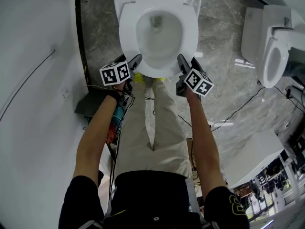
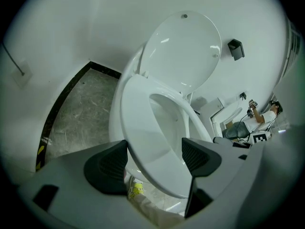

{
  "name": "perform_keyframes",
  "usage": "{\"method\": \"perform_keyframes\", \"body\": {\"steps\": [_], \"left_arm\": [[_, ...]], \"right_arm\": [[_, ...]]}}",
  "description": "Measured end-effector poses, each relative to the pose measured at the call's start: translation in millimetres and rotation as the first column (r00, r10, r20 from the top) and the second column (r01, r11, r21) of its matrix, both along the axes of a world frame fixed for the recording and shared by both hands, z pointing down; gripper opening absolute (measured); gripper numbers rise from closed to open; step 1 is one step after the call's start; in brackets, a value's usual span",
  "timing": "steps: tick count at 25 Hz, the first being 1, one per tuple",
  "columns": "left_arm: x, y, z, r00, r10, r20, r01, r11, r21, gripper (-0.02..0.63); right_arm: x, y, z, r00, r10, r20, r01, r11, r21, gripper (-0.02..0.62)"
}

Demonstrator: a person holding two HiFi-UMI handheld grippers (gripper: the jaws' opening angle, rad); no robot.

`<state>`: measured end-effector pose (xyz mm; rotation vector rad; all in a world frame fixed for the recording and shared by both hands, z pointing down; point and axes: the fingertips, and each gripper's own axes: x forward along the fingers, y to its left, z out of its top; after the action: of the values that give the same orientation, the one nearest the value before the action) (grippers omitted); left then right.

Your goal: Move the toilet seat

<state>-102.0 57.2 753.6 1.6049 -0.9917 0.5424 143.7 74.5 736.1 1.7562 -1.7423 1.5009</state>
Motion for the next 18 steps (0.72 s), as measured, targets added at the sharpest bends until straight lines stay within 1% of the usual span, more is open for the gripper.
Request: {"method": "perform_keyframes", "body": {"steps": [3, 7, 9, 11, 18], "left_arm": [[-3, -2, -5, 1.000, -0.027, -0.003, 0.027, 1.000, -0.012, 0.373], [-1, -2, -9, 1.000, -0.005, -0.019, 0.005, 1.000, -0.007, 0.373], [-2, -3, -11, 1.000, -0.007, -0.017, 0.007, 1.000, -0.006, 0.373], [-4, -4, -13, 1.000, -0.014, -0.017, 0.014, 1.000, -0.004, 0.373], [-4, -8, -24, 0.996, -0.058, -0.061, 0.058, 0.998, -0.004, 0.373]], "right_arm": [[1, -1, -5, 1.000, 0.007, 0.002, -0.007, 1.000, 0.010, 0.342], [1, -2, -9, 1.000, 0.020, 0.003, -0.020, 1.000, 0.014, 0.334], [2, -3, -11, 1.000, 0.024, 0.003, -0.024, 1.000, 0.016, 0.334], [3, -2, -13, 0.999, 0.032, 0.003, -0.032, 0.999, 0.015, 0.334], [1, -5, -24, 0.999, 0.032, 0.022, -0.033, 0.999, 0.035, 0.344]]}}
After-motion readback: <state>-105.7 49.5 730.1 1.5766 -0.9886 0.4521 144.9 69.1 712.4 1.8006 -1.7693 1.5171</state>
